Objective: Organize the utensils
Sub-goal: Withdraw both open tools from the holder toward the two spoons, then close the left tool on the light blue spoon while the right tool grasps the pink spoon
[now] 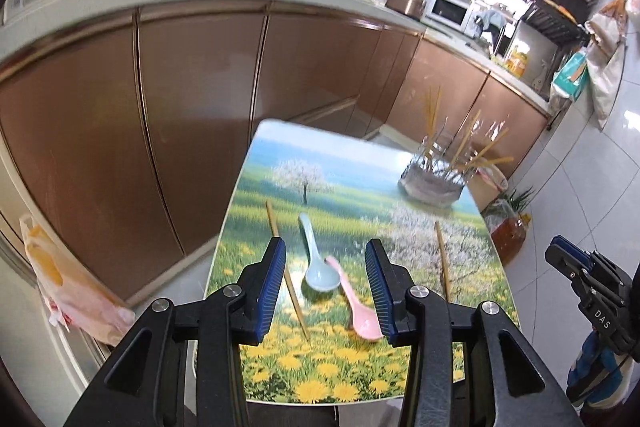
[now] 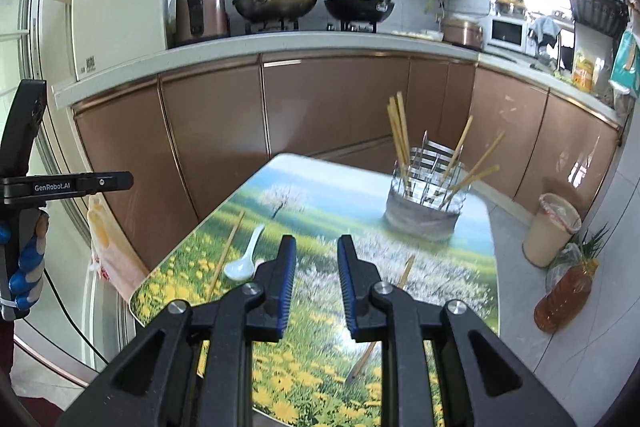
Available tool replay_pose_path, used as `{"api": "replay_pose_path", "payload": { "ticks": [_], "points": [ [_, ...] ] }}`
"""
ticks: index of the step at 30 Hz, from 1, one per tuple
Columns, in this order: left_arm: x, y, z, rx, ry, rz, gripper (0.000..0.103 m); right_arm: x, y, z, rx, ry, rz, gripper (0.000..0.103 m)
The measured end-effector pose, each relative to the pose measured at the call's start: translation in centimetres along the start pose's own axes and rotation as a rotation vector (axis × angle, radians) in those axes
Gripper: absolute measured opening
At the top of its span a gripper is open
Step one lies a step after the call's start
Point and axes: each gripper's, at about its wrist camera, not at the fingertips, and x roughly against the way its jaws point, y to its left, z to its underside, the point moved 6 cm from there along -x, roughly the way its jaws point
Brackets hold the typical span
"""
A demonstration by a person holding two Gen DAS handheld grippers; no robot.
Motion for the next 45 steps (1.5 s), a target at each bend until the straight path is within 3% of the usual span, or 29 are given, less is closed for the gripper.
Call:
{"api": "replay_pose_path", "payload": {
  "ticks": [9, 23, 38, 42, 45],
  "points": [
    [-5.6, 1.3, 3.1, 0.026, 0.151, -0.011, 0.041, -5.3, 1.4, 2.7, 0.009, 0.132, -0.091, 0.020],
    [-14.8, 2.9, 4.4, 0.058, 0.360, -0.007, 0.041, -14.8, 4.9, 7.2, 0.038, 0.364, -0.240, 0.020],
    [-21.3, 2.6, 2.1, 0.035, 0.457, 0.007, 0.044, -20.3, 8.2, 8.3, 0.105, 0.478, -0.353, 0.021],
    [-22.9, 2.2, 1.4, 0.017, 0.472, -0.008, 0.049, -21.2, 8.6, 8.3, 0.118, 0.496, -0.363, 0.030],
    [-23.9, 2.2, 1.6, 0.013, 0.497, -0.011, 0.050, -21.8, 9.1, 8.6, 0.127, 0.513, -0.371, 0.031]
  ]
}}
